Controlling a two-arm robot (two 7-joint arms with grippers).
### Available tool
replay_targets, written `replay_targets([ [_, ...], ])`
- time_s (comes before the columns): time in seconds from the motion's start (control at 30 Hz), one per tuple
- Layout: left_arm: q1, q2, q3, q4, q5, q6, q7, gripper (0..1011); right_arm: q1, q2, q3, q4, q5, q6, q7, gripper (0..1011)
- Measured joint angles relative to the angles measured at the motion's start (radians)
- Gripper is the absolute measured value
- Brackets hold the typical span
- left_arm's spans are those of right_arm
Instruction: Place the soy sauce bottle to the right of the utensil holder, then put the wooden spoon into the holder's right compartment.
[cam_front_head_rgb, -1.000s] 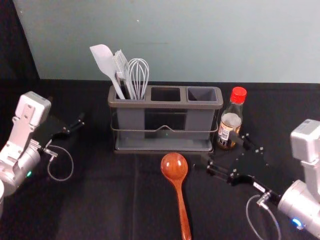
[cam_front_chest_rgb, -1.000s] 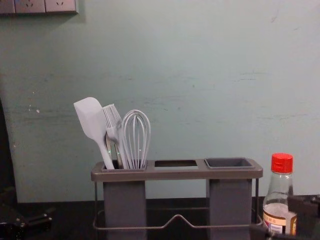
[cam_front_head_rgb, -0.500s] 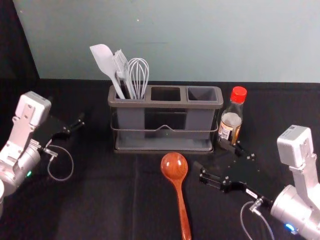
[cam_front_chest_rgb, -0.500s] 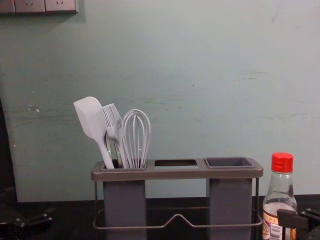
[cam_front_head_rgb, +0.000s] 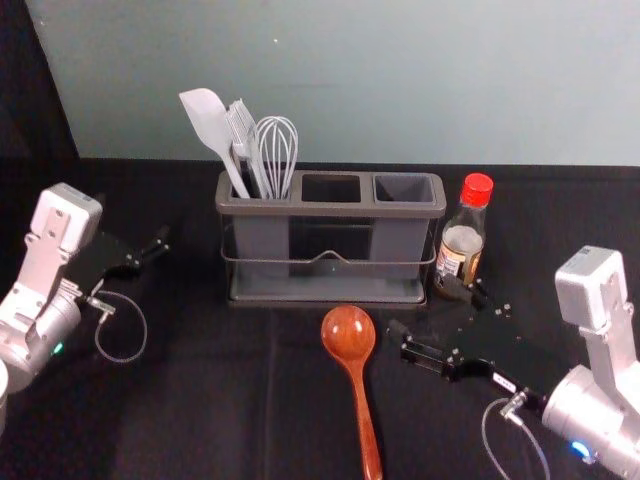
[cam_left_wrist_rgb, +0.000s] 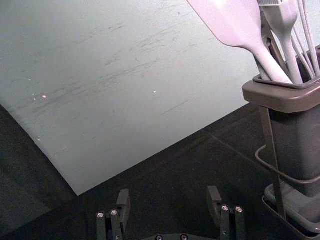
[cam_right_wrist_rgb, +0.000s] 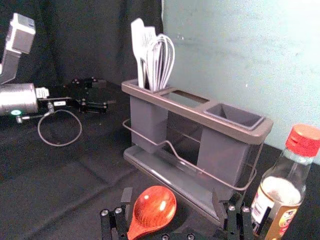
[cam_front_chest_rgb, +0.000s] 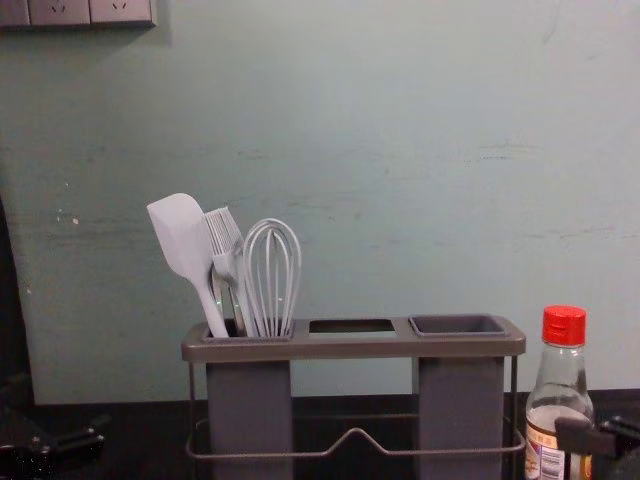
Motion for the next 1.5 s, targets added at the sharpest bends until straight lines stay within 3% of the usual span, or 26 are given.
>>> replay_targets([
  [0.1,0.000,0.000,0.000,0.000,0.000,0.000,0.000,1005,0.019,0.001,-0.002,0.013,0.022,0.041,0.018,1004],
  [0.2,0.000,0.000,0.000,0.000,0.000,0.000,0.000,1005,0.043,0.010,-0.016,0.019,0.054,0.133,0.033,1004],
  [0.4,0.000,0.000,0.000,0.000,0.000,0.000,0.000,1005,0.081,0.022,-0.057,-0.015,0.063,0.328,0.001,1004],
  [0.57,0.000,0.000,0.000,0.000,0.000,0.000,0.000,1005,0.115,0.010,-0.094,-0.045,0.038,0.480,-0.051,1004],
  [0.67,0.000,0.000,0.000,0.000,0.000,0.000,0.000,1005,0.140,-0.018,-0.126,-0.063,0.002,0.583,-0.096,1004],
  [0.9,0.000,0.000,0.000,0.000,0.000,0.000,0.000,1005,0.175,-0.091,-0.170,-0.075,-0.055,0.725,-0.168,1004],
  [1.17,0.000,0.000,0.000,0.000,0.000,0.000,0.000,1005,0.203,-0.168,-0.190,-0.034,-0.083,0.794,-0.205,1004],
  [1.5,0.000,0.000,0.000,0.000,0.000,0.000,0.000,1005,0.203,-0.238,-0.186,0.010,-0.113,0.780,-0.236,1004],
])
